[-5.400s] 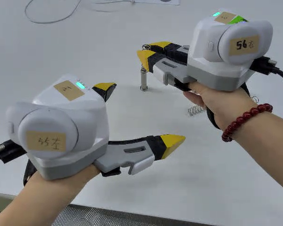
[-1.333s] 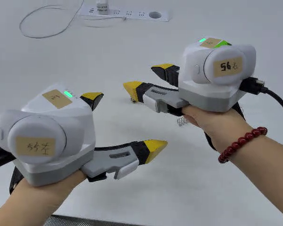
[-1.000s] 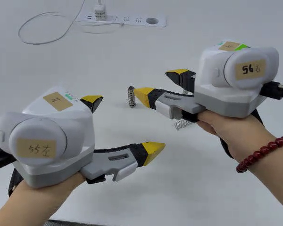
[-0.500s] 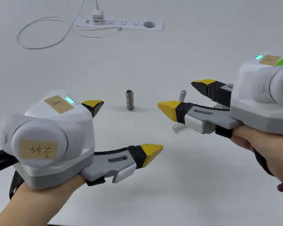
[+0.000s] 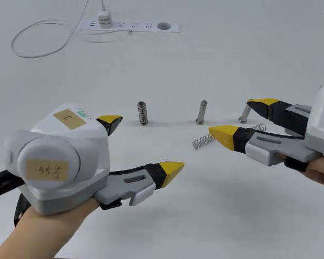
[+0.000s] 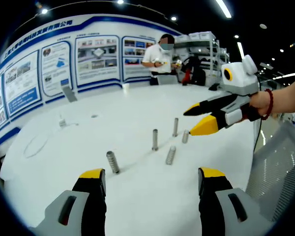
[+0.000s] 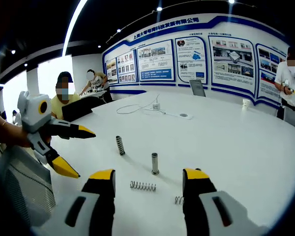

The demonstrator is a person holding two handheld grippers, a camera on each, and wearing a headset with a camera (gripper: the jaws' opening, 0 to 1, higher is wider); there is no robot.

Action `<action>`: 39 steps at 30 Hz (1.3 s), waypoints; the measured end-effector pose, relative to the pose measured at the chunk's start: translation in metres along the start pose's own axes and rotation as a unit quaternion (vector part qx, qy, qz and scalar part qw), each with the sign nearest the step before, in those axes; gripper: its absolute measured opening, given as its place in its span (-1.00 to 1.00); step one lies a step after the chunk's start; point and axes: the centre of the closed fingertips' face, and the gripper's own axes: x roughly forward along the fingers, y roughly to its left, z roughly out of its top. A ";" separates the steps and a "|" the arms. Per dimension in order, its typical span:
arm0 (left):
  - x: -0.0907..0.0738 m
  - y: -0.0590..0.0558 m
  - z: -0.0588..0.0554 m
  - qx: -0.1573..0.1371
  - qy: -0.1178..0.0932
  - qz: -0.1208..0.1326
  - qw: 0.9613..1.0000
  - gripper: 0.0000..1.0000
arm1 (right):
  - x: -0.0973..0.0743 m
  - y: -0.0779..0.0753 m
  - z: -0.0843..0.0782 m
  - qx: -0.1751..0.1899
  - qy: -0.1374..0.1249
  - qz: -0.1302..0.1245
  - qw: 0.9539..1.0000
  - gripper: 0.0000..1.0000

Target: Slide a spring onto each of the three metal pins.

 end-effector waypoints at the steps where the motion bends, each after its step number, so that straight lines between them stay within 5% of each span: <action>1: 0.001 -0.001 0.000 0.000 0.002 -0.002 1.000 0.55 | -0.002 -0.001 -0.001 -0.002 0.001 -0.002 1.000 0.13; 8: 0.013 -0.009 0.000 0.008 0.010 -0.019 1.000 0.46 | -0.012 -0.010 -0.011 0.002 0.009 -0.009 1.000 0.16; 18: 0.040 -0.019 -0.003 0.020 0.057 -0.037 0.997 0.23 | -0.020 -0.015 -0.023 0.005 0.020 -0.009 1.000 0.18; 22: 0.048 -0.024 -0.001 0.021 0.061 -0.045 0.997 0.14 | -0.023 -0.018 -0.025 0.009 0.019 -0.012 1.000 0.17; 39: 0.075 -0.033 -0.015 0.018 0.100 -0.067 0.993 -0.23 | -0.029 -0.030 -0.037 0.024 0.022 -0.028 0.999 0.15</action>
